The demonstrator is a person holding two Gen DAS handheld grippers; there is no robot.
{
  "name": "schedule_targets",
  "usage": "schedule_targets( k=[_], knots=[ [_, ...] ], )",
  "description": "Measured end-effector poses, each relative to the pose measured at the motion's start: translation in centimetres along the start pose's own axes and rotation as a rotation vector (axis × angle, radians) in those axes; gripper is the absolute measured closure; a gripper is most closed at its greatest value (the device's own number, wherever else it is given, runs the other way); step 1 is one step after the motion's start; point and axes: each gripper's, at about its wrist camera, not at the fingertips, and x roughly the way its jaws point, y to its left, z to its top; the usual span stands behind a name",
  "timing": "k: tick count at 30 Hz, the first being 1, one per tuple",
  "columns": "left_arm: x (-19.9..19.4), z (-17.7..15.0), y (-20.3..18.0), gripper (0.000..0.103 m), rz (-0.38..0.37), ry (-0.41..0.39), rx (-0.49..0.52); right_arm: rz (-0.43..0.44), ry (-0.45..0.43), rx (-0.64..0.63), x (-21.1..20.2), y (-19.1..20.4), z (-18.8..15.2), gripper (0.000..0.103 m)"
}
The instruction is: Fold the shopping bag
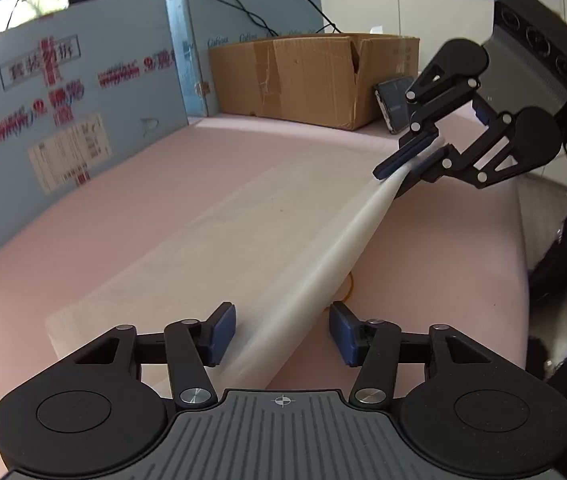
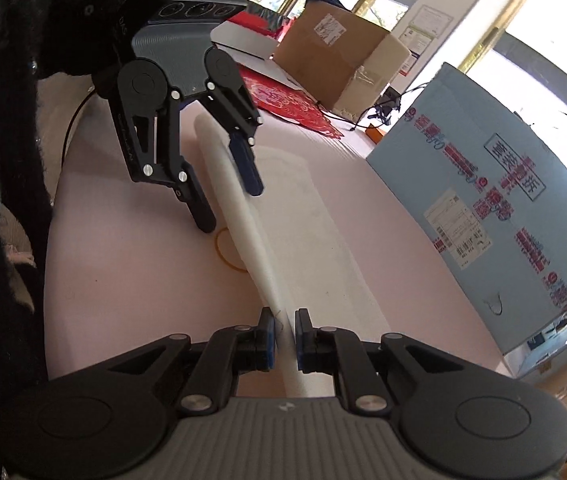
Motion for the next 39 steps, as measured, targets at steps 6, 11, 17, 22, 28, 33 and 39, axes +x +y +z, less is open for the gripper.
schedule_targets(
  k=[6,11,17,22,28,33,39],
  knots=[
    [-0.5,-1.4,4.5,0.061,-0.165,-0.062,-0.247,0.157,0.048,0.365,-0.6,-5.0,-4.3,0.079],
    [-0.4,-3.9,7.8,0.061,-0.294,-0.154,-0.509,0.383,-0.077,0.875,-0.9,-10.1,-10.2,0.077],
    [-1.4,-4.8,7.8,0.065,-0.229,-0.181,-0.597,0.309,-0.062,1.019,-1.0,-11.0,-11.1,0.077],
    [-2.4,-4.5,6.9,0.080,-0.059,-0.159,-0.607,0.202,-0.024,1.127,-1.3,-11.1,-10.6,0.076],
    [-3.2,-3.6,4.8,0.081,0.121,-0.123,-0.517,0.039,0.046,1.064,1.1,-10.5,-8.6,0.074],
    [-4.0,-4.4,4.7,0.081,0.185,-0.131,-0.549,-0.142,0.147,0.855,1.6,-8.8,-6.1,0.066],
    [-6.5,-4.0,3.3,0.049,0.350,-0.198,-0.463,-0.218,0.156,0.699,2.4,-7.1,-5.0,0.066]
  ],
)
